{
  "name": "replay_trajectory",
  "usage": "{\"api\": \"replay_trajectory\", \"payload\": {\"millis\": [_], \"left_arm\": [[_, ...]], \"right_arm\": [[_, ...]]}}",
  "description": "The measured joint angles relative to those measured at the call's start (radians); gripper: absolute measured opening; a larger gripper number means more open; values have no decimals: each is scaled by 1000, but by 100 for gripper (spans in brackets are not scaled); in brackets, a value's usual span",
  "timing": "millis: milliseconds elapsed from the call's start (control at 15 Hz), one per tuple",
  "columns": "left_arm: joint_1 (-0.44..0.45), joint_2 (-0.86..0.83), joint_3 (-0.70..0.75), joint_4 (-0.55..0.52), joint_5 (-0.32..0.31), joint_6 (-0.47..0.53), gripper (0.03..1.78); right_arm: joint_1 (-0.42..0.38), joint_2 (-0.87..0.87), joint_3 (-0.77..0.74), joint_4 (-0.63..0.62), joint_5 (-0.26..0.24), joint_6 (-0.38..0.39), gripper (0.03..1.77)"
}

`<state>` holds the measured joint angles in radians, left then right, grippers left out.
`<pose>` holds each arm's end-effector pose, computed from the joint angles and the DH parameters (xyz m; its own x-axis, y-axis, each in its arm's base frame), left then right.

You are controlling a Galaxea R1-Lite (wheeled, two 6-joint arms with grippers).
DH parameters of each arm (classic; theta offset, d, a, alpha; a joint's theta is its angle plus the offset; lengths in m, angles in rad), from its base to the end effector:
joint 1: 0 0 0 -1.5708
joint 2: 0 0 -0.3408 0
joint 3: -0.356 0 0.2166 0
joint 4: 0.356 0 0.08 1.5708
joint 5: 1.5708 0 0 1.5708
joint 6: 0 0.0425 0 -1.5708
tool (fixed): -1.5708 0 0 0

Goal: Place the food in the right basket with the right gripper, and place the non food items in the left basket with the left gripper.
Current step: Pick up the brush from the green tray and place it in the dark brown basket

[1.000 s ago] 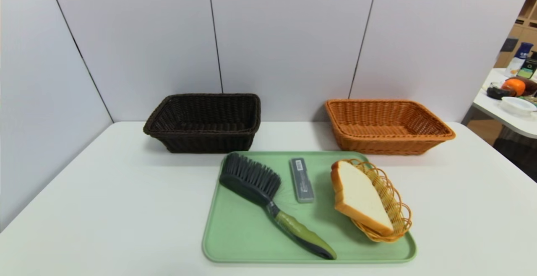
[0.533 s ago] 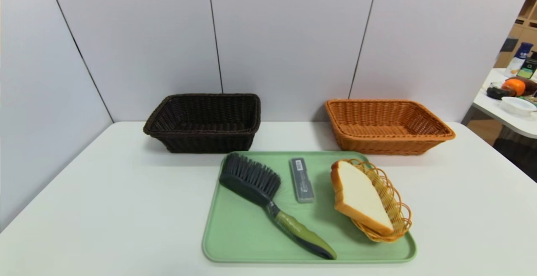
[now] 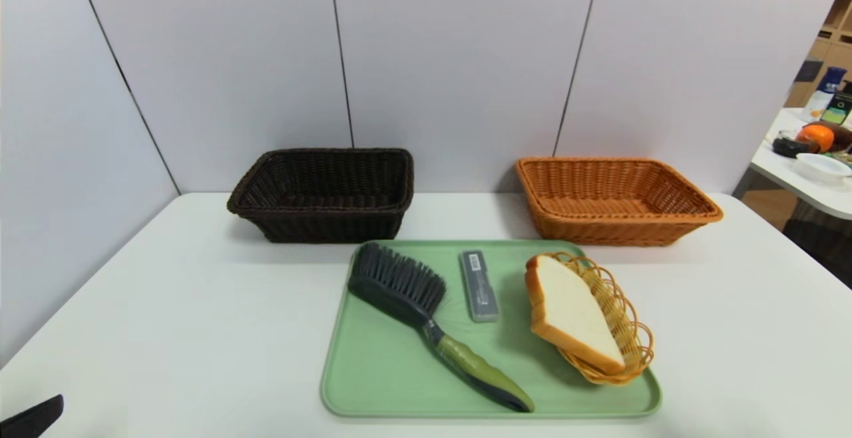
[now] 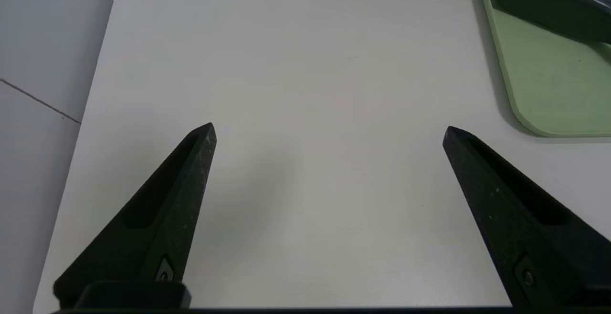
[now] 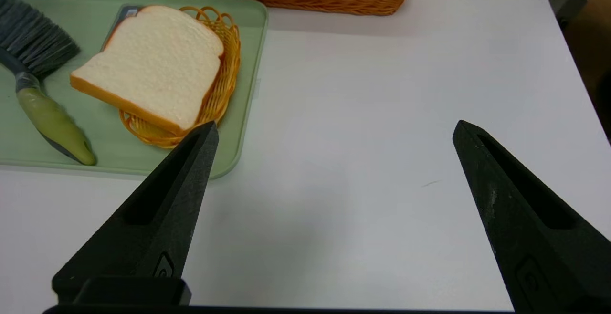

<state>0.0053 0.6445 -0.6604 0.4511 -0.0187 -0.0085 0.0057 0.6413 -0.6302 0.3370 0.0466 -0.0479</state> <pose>0.0404 -0.0006 0.2318 0.9067 -0.0139 -0.4215 0.0081 0.9998 -0.0156 0.0459 0.0022 0.2353 0.9387 0.0519 -0.3407 -0.0658 0.9974 -0.0291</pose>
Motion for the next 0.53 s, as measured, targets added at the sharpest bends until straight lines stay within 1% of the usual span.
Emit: {"api": "replay_trajectory", "payload": {"millis": [133,200,467,533], "left_arm": [[0,69,-42,-1,-1,-8,169],[0,101,-64,-4,-11,-14,169],[-4,236,-174,-8,-119,-23,169],[-11,268,-205,-8,-132,-23,169]], "right_arm": [[4,59,-68,72,1,-12,170],[7,85,-97,96,0,-15,170],[10,162,-143,123,0,-16,170],[10,181,-144,126,0,-13,170]]}}
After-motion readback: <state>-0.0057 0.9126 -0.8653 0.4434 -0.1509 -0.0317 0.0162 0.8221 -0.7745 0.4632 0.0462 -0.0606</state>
